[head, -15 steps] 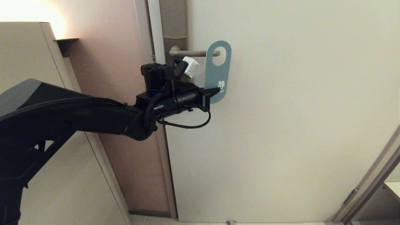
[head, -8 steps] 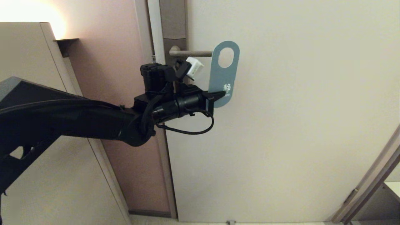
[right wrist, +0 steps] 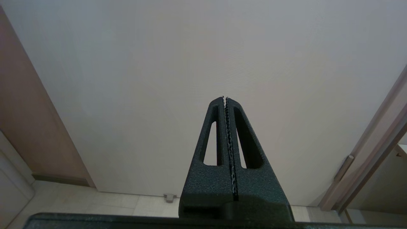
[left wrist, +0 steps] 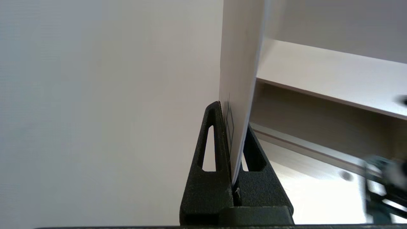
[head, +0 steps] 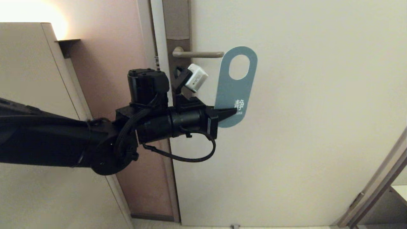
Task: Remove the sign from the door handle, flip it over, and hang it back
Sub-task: Hand it to the other hand
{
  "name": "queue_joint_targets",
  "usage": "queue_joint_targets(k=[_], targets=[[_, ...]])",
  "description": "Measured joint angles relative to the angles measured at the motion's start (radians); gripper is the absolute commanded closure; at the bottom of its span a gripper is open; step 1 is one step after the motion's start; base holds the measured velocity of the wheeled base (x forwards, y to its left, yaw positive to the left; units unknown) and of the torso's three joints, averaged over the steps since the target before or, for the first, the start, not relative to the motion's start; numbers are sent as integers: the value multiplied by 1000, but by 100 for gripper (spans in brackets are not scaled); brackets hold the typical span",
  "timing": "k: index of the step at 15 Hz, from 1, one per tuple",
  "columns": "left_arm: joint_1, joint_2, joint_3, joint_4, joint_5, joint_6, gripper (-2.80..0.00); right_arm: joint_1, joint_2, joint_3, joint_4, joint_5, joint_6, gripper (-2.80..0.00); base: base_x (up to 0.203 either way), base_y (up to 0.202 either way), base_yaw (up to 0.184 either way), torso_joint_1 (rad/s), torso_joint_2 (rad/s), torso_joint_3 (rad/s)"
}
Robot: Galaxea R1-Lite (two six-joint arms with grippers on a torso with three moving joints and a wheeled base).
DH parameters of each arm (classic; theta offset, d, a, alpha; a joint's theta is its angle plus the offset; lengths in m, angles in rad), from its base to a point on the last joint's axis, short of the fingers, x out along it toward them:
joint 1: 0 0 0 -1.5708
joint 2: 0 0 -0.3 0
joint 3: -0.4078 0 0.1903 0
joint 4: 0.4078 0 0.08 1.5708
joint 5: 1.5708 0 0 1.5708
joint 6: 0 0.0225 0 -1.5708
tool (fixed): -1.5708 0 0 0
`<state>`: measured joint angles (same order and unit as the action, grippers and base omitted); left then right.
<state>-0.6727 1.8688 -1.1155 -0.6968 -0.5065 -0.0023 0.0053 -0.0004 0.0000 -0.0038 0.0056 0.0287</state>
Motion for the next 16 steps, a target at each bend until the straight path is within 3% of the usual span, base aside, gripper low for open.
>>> queue_joint_targets(k=[7, 16], targets=[[-121, -113, 93, 11, 4, 1, 0, 0, 0, 0, 0, 0, 0, 0, 0, 0, 0, 0, 0, 0], [-136, -187, 150, 18, 5, 2, 0, 0, 0, 0, 0, 0, 0, 0, 0, 0, 0, 0, 0, 0]])
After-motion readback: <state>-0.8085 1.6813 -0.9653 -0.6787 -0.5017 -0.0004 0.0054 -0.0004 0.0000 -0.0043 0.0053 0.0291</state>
